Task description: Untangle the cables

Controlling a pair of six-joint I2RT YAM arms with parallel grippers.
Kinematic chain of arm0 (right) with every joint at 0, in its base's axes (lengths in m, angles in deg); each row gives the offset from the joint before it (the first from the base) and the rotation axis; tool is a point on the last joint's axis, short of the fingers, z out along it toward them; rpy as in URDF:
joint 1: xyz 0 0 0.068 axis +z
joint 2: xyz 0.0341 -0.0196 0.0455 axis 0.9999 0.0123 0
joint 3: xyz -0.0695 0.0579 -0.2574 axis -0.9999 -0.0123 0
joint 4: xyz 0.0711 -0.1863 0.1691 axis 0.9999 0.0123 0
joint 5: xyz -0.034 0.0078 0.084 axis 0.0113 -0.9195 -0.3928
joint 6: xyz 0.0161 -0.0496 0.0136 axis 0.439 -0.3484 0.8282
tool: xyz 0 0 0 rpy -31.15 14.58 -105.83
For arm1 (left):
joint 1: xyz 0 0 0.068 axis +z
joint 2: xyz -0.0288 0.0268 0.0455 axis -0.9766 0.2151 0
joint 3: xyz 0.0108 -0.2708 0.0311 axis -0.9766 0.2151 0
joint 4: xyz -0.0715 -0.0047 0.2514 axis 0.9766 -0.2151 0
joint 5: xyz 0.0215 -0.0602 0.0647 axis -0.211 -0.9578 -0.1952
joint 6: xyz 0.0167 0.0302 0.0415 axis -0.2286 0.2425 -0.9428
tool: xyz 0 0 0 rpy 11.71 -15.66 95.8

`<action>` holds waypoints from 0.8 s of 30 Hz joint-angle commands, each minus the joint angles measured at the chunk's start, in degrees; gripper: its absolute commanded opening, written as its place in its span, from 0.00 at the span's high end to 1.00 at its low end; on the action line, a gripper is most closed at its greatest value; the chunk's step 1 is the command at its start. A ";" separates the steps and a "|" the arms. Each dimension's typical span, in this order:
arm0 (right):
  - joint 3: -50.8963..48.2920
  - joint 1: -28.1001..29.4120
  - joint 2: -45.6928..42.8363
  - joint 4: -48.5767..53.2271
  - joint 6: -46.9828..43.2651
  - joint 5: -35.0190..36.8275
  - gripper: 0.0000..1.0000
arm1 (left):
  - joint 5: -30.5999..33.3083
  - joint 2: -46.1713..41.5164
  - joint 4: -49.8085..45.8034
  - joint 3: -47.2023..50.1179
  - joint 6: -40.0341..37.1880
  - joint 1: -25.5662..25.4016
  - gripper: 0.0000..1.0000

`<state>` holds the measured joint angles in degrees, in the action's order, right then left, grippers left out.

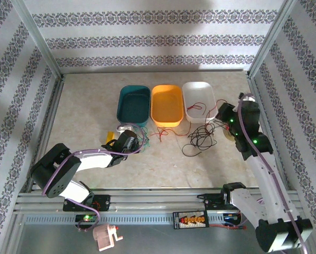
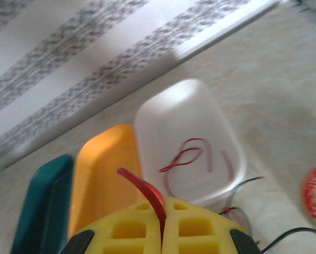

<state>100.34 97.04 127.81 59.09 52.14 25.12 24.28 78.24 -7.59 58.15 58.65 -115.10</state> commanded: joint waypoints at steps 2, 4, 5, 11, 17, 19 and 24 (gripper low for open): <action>2.13 7.81 1.92 -0.60 -2.93 -0.50 1.00 | -7.75 -1.10 2.52 -3.11 -7.78 -1.77 0.86; 2.46 10.35 2.78 -0.87 -2.71 0.49 1.00 | -10.15 -1.23 1.08 -5.73 -11.22 -3.50 0.57; 2.62 11.68 3.17 -0.95 -2.33 1.14 1.00 | -11.03 -1.38 0.48 -6.98 -12.80 -4.55 0.43; 2.79 15.01 4.51 -1.20 -0.94 3.32 1.00 | -17.43 -0.68 1.28 -11.59 -18.42 -8.34 0.22; 2.68 14.78 4.41 -1.18 -0.14 3.37 1.00 | -20.99 9.06 1.80 -21.23 -22.91 -12.05 0.18; 2.68 14.22 4.27 -1.03 0.34 2.98 1.00 | -21.56 13.31 1.72 -25.57 -24.47 -13.20 0.18; 1.47 10.27 2.97 -0.54 3.28 -0.68 1.00 | -22.38 23.96 1.78 -35.94 -25.81 -14.16 0.19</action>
<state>101.33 109.26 132.22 58.89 52.75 26.12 3.52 98.67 -6.76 26.45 35.73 -128.65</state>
